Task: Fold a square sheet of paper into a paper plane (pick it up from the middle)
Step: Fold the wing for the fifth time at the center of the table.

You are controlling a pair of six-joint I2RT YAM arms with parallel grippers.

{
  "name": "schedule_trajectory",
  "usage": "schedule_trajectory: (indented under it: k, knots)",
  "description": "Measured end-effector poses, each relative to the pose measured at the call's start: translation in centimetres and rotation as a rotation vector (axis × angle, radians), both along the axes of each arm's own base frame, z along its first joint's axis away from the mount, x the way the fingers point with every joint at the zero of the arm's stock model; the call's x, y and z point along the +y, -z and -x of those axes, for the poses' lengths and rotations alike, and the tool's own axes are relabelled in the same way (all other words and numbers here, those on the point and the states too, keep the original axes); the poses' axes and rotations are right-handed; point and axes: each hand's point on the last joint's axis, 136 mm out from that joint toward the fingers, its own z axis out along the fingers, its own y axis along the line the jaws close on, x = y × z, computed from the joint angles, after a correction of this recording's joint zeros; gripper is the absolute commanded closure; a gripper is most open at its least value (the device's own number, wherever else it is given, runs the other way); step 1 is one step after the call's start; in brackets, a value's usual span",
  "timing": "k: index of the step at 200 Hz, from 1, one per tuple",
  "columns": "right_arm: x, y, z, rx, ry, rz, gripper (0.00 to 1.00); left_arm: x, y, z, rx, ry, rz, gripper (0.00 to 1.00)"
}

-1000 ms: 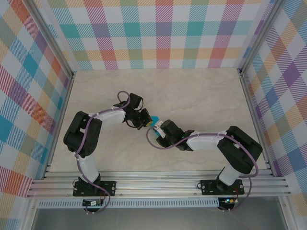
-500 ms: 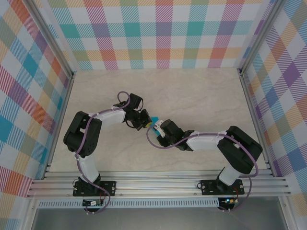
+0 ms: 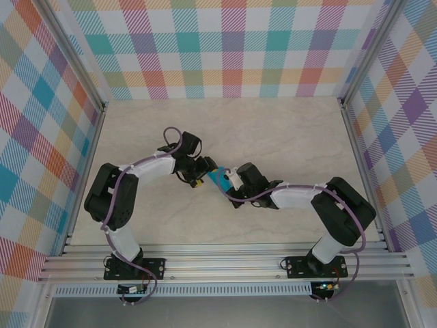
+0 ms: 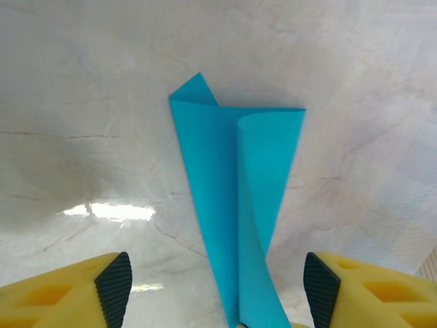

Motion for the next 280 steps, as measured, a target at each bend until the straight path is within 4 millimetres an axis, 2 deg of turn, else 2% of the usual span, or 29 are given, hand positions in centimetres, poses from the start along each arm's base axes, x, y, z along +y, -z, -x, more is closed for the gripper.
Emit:
schedule_trajectory:
  k: [31, 54, 94, 115, 150, 184, 225, 280]
  knots:
    - [-0.1, -0.2, 0.1, 0.066, 0.002, -0.061, 0.96, 0.9, -3.3, -0.3, -0.097, -0.015, -0.014, 0.27]
    - [-0.1, 0.0, 0.2, 0.117, 0.003, -0.092, 0.96, 1.4, -4.2, -0.2, -0.131, -0.018, -0.024, 0.27]
    - [-0.4, 1.2, 0.6, 0.213, 0.017, -0.119, 0.96, 2.1, -2.8, 0.7, -0.106, -0.019, -0.050, 0.29]
    - [-0.4, 1.1, 0.6, 0.254, 0.025, -0.156, 0.96, 2.3, -2.1, 1.3, -0.090, -0.017, -0.057, 0.31]
    - [-0.5, 0.7, 0.3, 0.326, 0.041, -0.240, 0.96, 2.6, -1.5, 2.0, -0.098, -0.008, -0.050, 0.41]
    - [-1.0, 1.3, 0.0, 0.405, 0.086, -0.296, 0.96, 2.0, -1.3, 2.3, -0.140, 0.020, -0.020, 0.48]
    - [-1.3, 1.5, 0.1, 0.485, 0.127, -0.344, 0.96, 0.9, -0.9, 2.6, -0.167, 0.050, 0.026, 0.48]
    - [-1.5, 2.0, 0.2, 0.589, 0.149, -0.393, 0.96, -0.7, -1.6, 2.5, -0.217, 0.095, 0.089, 0.52]
